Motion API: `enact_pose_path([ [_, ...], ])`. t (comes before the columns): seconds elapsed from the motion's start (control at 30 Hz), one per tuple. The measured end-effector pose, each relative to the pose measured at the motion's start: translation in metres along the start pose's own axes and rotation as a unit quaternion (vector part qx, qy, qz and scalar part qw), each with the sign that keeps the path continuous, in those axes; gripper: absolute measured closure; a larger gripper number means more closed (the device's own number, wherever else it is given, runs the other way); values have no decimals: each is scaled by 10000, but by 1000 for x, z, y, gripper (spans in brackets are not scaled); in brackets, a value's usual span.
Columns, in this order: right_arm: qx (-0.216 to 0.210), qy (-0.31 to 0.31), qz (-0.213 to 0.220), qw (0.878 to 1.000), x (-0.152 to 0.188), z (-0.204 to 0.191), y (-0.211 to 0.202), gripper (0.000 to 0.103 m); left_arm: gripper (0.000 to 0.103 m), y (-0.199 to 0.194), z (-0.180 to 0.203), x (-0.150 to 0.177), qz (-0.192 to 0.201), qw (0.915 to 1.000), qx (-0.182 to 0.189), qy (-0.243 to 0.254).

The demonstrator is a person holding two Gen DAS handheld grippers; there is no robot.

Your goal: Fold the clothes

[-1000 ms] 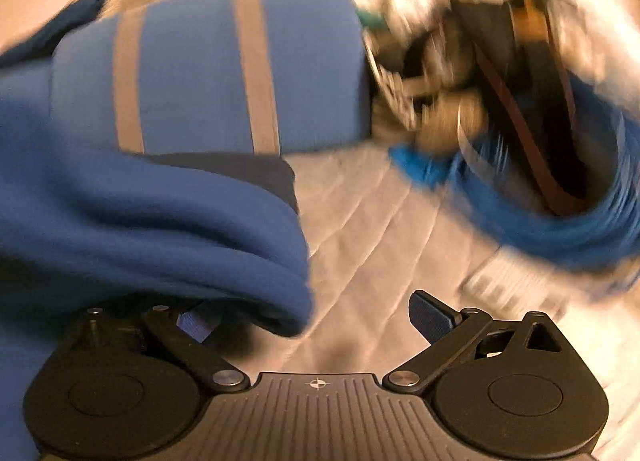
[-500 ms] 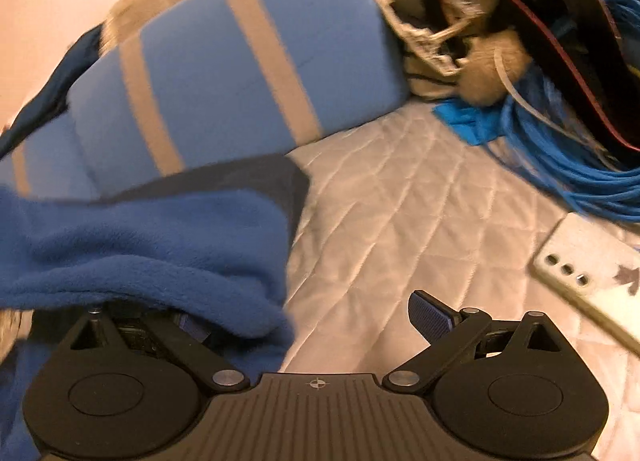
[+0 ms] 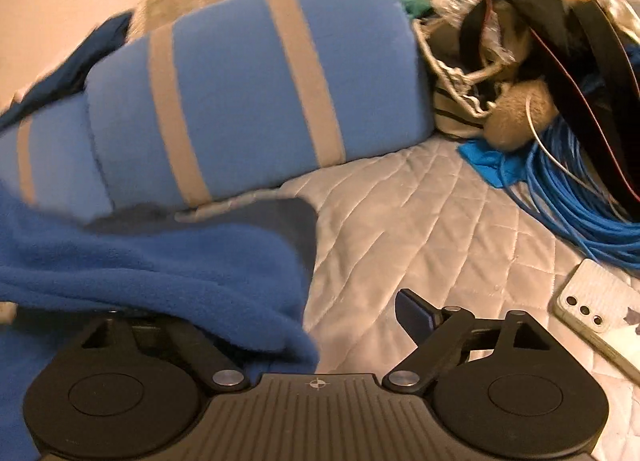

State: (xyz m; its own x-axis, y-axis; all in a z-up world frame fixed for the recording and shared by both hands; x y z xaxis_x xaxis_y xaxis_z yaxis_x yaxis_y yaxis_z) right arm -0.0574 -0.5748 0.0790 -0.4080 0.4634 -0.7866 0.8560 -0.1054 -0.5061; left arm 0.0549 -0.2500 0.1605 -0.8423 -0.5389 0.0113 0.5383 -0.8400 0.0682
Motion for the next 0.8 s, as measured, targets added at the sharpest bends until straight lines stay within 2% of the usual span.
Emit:
enact_pose_path([
  [0.17,62,528,53,9986,-37,27,1,15,90,-5,-11,-2,-40,9994,-308,161],
  [0.27,228,512,-135,9983,-44,35,9,7,90,-8,-20,-2,-20,9992,-381,77],
  [0.37,431,107,-402,9982,-38,38,18,0,90,-10,-22,-5,-22,9990,-442,67],
  [0.43,530,-354,-616,9961,-31,38,24,0,90,-11,-22,-6,-22,9988,-494,69],
  [0.6,358,-1507,-1036,9825,-20,34,26,0,90,-8,-24,-5,-29,9988,-495,21],
  [0.8,-91,-1080,-1122,9878,-8,30,14,0,90,-7,-23,-3,-42,9993,-369,3],
])
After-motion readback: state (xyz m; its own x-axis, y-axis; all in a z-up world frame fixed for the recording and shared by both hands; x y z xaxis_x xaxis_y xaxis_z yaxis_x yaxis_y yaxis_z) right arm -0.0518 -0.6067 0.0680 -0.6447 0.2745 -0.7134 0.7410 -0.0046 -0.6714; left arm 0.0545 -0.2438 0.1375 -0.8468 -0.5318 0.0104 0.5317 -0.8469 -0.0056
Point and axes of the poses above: each gripper's, at about its wrist camera, not at the fingertips, and y roughly the way its jaws point, z to its right, x to its underside, the point moved 6 cm from there along y, roughly the way its jaws point, and after that the axes turned 5 degrees about -x, right-handed, at the moved point
